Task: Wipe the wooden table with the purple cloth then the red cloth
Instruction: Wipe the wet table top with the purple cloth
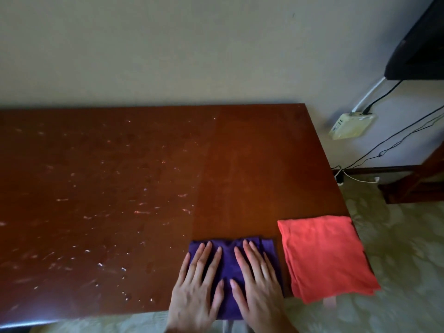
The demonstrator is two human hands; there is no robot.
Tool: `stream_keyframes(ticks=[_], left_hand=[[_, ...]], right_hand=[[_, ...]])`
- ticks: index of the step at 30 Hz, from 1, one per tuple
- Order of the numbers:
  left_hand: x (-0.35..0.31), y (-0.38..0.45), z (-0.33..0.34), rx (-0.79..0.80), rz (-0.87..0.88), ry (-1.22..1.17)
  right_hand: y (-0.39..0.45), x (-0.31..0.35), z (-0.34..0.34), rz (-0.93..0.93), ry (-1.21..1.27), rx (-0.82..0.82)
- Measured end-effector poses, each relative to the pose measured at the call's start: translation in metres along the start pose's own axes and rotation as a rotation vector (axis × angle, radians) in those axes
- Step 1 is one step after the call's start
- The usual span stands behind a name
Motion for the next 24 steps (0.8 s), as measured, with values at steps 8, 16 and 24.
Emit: stream_keyframes(ticks=[8, 16, 24], left_hand=[[0.073, 0.130, -0.011, 0.001, -0.006, -0.017], [0.157, 0.323, -0.011, -0.051, -0.015, 0.075], [0.207, 0.412, -0.012, -0.110, 0.009, 0.105]], right_hand=[[0.151, -0.016, 0.024, -0.067, 0.046, 0.067], [0.360, -0.047, 0.061, -0.071, 0.014, 0.056], [0.453, -0.051, 0.081, -0.064, 0.013, 0.015]])
Point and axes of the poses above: each hand's wrist, its own y-axis towards the middle knuckle, its own z-axis out of the palm, x = y × z, the point moved 1 cm from there along y, towards the middle knuckle, and after that the axes turned 3 degrees about -x, right-handed, at the moved point
